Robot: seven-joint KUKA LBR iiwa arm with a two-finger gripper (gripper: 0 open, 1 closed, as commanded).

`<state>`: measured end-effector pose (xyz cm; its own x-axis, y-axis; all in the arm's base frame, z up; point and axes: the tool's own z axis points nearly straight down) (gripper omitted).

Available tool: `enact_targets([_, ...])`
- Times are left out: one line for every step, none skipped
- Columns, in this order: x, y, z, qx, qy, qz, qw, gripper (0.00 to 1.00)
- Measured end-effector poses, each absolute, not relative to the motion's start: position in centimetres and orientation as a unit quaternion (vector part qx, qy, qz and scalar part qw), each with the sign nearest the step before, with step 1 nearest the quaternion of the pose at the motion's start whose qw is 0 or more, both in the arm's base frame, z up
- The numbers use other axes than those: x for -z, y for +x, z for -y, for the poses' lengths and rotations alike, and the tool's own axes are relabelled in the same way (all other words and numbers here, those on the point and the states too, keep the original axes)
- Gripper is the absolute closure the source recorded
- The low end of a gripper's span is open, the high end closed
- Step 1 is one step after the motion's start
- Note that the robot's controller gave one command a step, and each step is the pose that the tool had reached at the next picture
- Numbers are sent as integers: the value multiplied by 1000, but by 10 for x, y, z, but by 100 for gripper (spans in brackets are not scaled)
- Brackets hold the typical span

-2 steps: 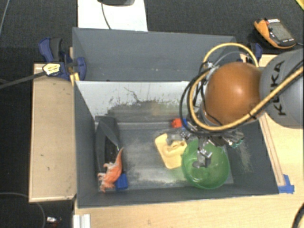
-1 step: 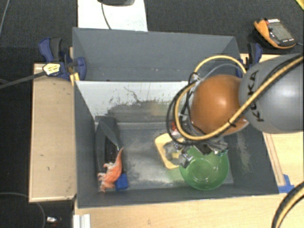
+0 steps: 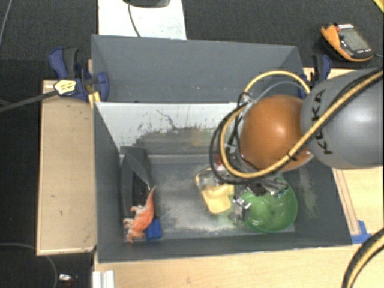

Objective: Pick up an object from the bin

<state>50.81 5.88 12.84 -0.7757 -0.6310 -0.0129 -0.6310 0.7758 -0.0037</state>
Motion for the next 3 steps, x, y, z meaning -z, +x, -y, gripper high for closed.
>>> enact_targets([-128,508,-59,0,-335,-942,6,0])
enact_targets([-97,478,-72,-1,-327,-945,5,0])
enact_targets([-99,483,-72,-1,-319,-948,9,0])
